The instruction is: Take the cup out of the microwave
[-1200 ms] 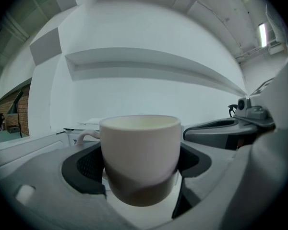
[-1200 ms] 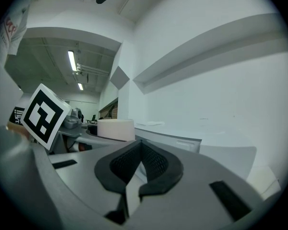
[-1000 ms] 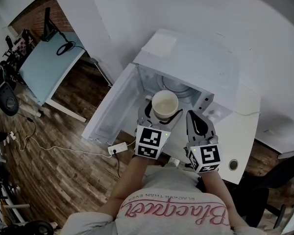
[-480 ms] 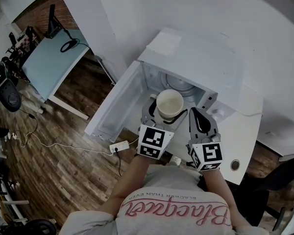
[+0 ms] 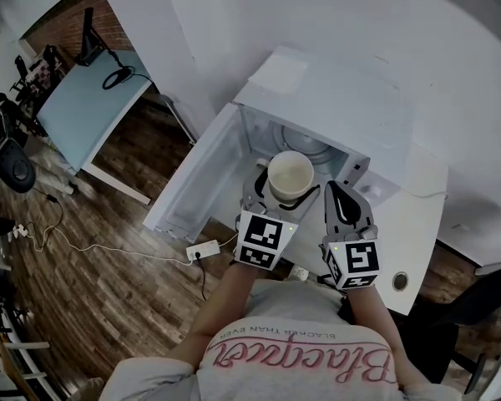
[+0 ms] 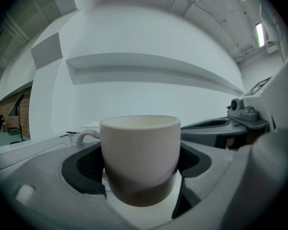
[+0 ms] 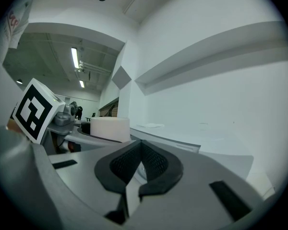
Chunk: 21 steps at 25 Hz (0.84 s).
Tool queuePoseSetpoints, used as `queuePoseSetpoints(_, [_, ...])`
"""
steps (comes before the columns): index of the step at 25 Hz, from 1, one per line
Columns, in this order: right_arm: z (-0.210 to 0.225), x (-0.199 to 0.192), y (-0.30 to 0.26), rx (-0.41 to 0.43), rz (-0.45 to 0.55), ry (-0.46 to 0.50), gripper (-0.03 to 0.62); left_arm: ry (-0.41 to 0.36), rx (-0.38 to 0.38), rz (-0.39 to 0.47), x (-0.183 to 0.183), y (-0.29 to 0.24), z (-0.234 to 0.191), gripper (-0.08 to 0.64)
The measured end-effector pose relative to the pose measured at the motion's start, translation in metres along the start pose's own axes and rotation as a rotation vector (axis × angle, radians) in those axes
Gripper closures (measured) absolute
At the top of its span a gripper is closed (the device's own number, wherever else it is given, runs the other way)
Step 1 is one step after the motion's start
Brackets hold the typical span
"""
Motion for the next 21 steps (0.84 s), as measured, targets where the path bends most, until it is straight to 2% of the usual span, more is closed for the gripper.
queuePoseSetpoints(9, [0.008, 0.001, -0.001, -0.015, 0.001, 0.004, 0.583, 0.020, -0.004, 0.007, 0.001, -0.004, 0.001, 0.132])
queuePoseSetpoints(21, [0.011, -0.002, -0.009, 0.009, -0.002, 0.009, 0.583, 0.027, 0.003, 0.003, -0.003, -0.014, -0.003, 0.132])
Point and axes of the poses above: the fingertips, and each gripper's own axes: y backward along the fingers, z to its right, x out of its top, the point moved 2 cm from there along y, backward along the fingers
